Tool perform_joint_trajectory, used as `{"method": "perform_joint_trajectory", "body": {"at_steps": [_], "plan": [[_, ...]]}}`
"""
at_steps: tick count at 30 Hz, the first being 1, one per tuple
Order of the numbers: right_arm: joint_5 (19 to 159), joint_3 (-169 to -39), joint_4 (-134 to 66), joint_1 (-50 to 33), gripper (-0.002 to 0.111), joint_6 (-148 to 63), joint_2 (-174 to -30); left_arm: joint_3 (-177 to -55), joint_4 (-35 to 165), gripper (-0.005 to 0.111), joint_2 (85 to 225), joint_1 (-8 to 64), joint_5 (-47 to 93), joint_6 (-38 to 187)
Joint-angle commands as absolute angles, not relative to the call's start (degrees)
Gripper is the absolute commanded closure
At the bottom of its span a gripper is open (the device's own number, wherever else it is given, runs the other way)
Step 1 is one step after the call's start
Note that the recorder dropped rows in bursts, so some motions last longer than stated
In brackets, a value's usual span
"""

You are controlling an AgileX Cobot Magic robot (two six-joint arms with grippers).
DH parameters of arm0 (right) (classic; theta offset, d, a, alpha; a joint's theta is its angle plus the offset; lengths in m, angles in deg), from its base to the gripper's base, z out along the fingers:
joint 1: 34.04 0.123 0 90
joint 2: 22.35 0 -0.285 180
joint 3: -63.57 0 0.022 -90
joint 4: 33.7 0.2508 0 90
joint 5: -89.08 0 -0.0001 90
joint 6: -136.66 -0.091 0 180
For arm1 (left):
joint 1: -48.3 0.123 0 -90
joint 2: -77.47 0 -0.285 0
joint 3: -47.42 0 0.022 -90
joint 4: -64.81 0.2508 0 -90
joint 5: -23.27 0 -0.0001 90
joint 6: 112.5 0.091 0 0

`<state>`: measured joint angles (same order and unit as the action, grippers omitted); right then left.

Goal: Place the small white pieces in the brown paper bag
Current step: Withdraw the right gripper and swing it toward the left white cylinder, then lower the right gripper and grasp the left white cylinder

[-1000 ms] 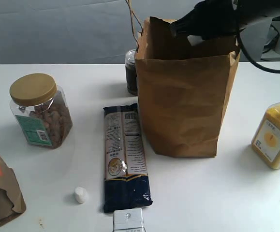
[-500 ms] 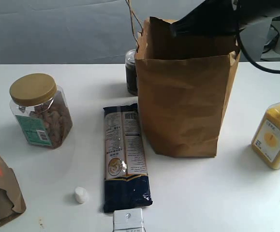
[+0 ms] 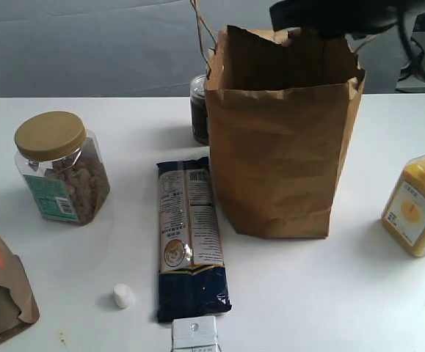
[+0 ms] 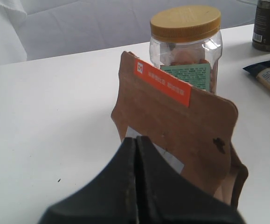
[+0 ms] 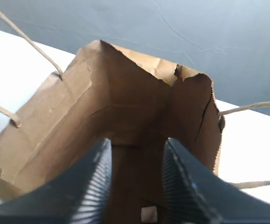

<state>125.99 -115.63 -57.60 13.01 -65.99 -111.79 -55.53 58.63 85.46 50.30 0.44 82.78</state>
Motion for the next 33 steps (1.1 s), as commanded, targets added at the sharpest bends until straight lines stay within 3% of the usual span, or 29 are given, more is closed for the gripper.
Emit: {"method": "perform_joint_trajectory", "body": {"at_steps": [1,3,11,17,19,26,33], "plan": [[126.9,-112.85,-54.42,17.62,0.099,-61.69,-104.75,-55.36,58.12,0.107,85.26,50.1,0.81,82.65],[126.63,-110.02,-52.31,21.74,0.108,-58.96,-102.29,-55.36,58.12,0.107,85.26,50.1,0.81,82.65],[123.53,-99.85,-49.35,40.57,0.108,-57.26,-101.81,-55.36,58.12,0.107,85.26,50.1,0.81,82.65],[121.73,-99.69,-48.31,46.31,0.108,-57.26,-110.96,-55.36,58.12,0.107,85.26,50.1,0.81,82.65],[120.62,-99.69,-46.42,46.65,0.102,-57.26,-114.27,-55.36,58.12,0.107,85.26,50.1,0.81,82.65],[114.69,-100.8,-40.74,46.65,0.06,-56.62,-124.47,-55.36,58.12,0.107,85.26,50.1,0.81,82.65],[116.27,-108.33,-40.61,46.65,0.058,-56.75,-132.46,-55.36,58.12,0.107,85.26,50.1,0.81,82.65]]}}
